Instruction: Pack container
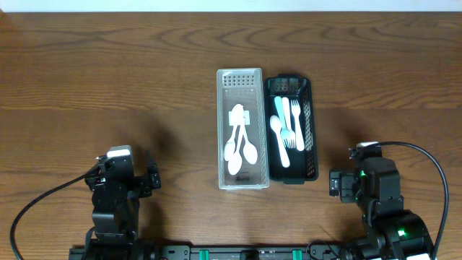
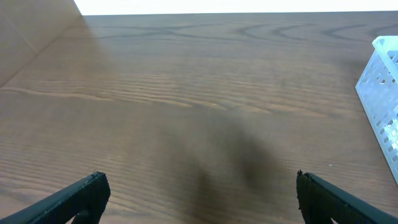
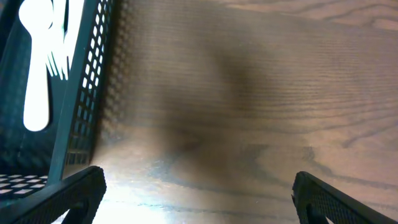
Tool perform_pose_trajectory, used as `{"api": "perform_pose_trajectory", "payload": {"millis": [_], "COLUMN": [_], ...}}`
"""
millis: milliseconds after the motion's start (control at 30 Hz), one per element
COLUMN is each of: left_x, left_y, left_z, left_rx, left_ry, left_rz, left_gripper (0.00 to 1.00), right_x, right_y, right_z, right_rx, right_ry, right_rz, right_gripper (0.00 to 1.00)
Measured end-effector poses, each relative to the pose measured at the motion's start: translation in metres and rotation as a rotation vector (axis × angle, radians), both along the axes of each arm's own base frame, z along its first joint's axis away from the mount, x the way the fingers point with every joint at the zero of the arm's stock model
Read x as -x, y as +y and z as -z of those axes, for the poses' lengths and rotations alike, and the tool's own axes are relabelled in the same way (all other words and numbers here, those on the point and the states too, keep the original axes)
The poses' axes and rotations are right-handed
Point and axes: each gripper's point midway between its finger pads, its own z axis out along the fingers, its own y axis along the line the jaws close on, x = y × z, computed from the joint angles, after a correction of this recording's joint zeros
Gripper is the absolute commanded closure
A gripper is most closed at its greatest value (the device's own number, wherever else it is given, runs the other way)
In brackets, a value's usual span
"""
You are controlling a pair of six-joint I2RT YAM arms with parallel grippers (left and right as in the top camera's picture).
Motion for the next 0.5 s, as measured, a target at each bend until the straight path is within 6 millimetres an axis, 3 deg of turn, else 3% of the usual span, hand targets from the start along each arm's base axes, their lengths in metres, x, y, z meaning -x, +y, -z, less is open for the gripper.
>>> {"api": "perform_pose_trajectory", "payload": {"millis": [367, 500], "left_x": [0.0000, 0.0000], "left_y": [0.0000, 0.0000], "left_z": [0.0000, 0.0000], "left_rx": [0.000, 0.000], "left_ry": [0.000, 0.000], "left_rz": [0.000, 0.000], "left_gripper": [0.02, 0.02], "right_x": [0.0000, 0.0004], "right_y": [0.0005, 0.0000], "right_z": [-0.0001, -0.0086], "right_rx": [-0.002, -0.012], "right_ry": [0.000, -0.046], "right_rz": [-0.002, 0.000], "right_gripper": [0.01, 0.01]}}
